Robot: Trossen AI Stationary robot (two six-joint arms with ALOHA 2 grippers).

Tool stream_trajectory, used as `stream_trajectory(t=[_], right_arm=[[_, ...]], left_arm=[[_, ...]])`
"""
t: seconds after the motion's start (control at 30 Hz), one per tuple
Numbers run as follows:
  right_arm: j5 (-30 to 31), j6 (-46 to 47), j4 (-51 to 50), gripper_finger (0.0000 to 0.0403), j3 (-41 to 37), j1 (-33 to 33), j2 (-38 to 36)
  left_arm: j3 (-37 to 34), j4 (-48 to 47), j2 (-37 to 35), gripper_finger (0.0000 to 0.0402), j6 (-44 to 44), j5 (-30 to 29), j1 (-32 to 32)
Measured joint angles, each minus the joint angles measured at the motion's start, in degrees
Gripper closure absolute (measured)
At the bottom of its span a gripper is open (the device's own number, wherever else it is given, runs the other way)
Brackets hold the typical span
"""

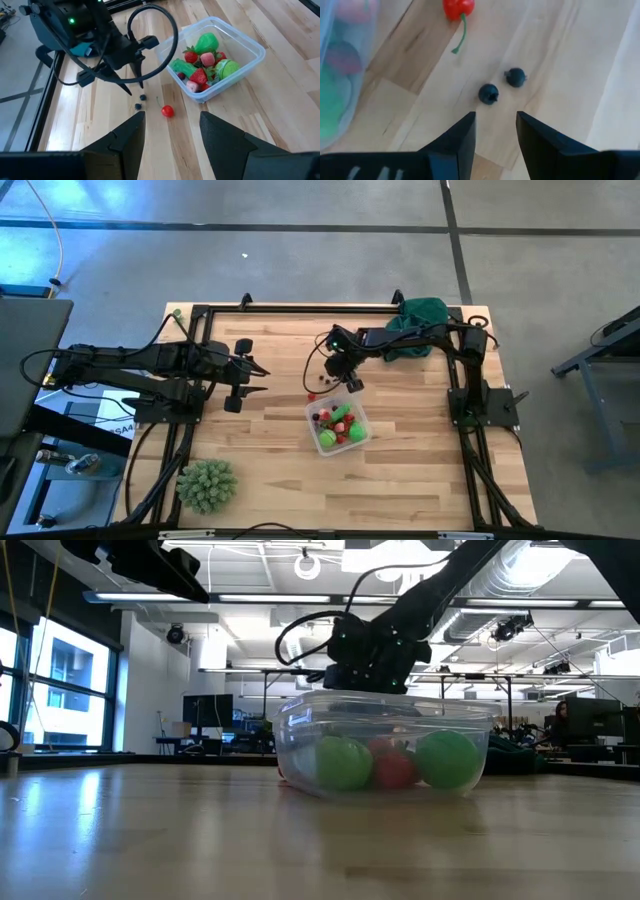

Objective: Pick and placing Produce into tupperware
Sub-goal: Put the blueberry into the transparent container

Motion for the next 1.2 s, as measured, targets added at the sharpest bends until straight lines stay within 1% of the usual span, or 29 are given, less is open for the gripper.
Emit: stream_trajectory(t=[0.13, 0.3, 0.4, 0.7, 0.87, 1.2], right_arm=[[-0.13, -3.06, 0.86, 0.0272, 0.00, 0.26, 0.14], [-0.56, -2.60, 3.05, 0.0273, 0.00, 0.54, 2.38], [0.11, -2.56, 5.12, 0.0273, -0.02, 0.69, 2.51], [-0.22, -2.73, 4.66, 0.0273, -0.02, 0.67, 2.51], [-3.03, -2.54, 4.67, 0.0273, -0.02, 0.84, 2.51], [-3.06, -2.56, 5.97, 0.0273, -0.02, 1.74, 2.51]], left_arm=[[0.00, -0.01, 0.00, 0.0222, -0.01, 0.01, 0.00], [0.00, 0.00, 0.00, 0.0222, -0.02, 0.00, 0.02], [0.01, 0.00, 0.00, 0.0222, 0.00, 0.00, 0.01], [0.01, 0.00, 0.00, 0.0222, -0.01, 0.00, 0.00], [0.00, -0.01, 0.00, 0.0222, -0.01, 0.01, 0.00], [0.02, -0.01, 0.00, 0.0222, 0.00, 0.01, 0.01]])
